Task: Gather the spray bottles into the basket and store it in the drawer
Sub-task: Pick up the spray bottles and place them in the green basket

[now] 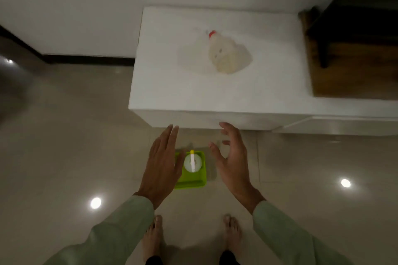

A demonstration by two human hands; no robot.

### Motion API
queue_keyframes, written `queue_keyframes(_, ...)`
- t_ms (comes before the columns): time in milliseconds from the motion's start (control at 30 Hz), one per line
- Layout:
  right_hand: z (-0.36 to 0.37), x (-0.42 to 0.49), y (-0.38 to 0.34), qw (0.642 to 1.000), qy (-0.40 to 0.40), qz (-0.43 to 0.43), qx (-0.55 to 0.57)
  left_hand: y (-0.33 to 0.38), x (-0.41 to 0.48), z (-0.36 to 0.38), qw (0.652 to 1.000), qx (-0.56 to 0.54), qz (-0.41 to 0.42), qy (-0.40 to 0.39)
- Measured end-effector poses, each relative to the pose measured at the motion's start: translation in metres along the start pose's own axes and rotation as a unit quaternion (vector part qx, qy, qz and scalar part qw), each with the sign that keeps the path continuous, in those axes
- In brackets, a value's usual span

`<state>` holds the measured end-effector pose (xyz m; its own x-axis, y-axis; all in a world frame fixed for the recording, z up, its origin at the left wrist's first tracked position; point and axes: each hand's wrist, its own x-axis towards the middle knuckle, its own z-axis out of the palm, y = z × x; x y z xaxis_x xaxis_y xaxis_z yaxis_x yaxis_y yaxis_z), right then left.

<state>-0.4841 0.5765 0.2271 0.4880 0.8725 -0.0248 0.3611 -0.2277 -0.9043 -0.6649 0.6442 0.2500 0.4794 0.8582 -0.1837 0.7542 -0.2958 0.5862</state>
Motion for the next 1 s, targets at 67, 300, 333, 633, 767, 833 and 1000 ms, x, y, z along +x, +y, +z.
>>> queue_keyframes(67, -0.033, 0.026, -0.015, 1.000, 0.006, -0.018, -0.013, 0.031, 0.018, -0.010, 1.000, 0.002, 0.012, 0.020)
queue_keyframes(300, -0.080, 0.148, -0.044, 0.997, 0.001, -0.034, -0.063, 0.090, 0.108, -0.037, 0.997, -0.008, 0.032, 0.071)
queue_keyframes(333, -0.078, 0.165, -0.046, 0.997, -0.001, -0.025, -0.067, 0.091, 0.121, -0.040, 0.997, -0.004, 0.032, 0.071)
queue_keyframes(633, -0.028, 0.283, -0.046, 0.979, -0.042, 0.065, -0.190, 0.051, 0.206, -0.052, 0.998, 0.029, 0.031, 0.040)
queue_keyframes(767, -0.005, 0.319, -0.048, 0.954, -0.096, 0.153, -0.239, 0.030, 0.223, -0.052, 0.999, 0.026, 0.034, 0.016)
queue_keyframes(833, 0.002, 0.331, -0.049, 0.947, -0.123, 0.220, -0.200, 0.022, 0.229, -0.052, 0.999, 0.026, 0.042, 0.010)
queue_keyframes(1000, 0.014, 0.337, -0.053, 0.940, -0.142, 0.287, -0.117, 0.010, 0.235, -0.055, 0.999, 0.023, 0.048, 0.004)
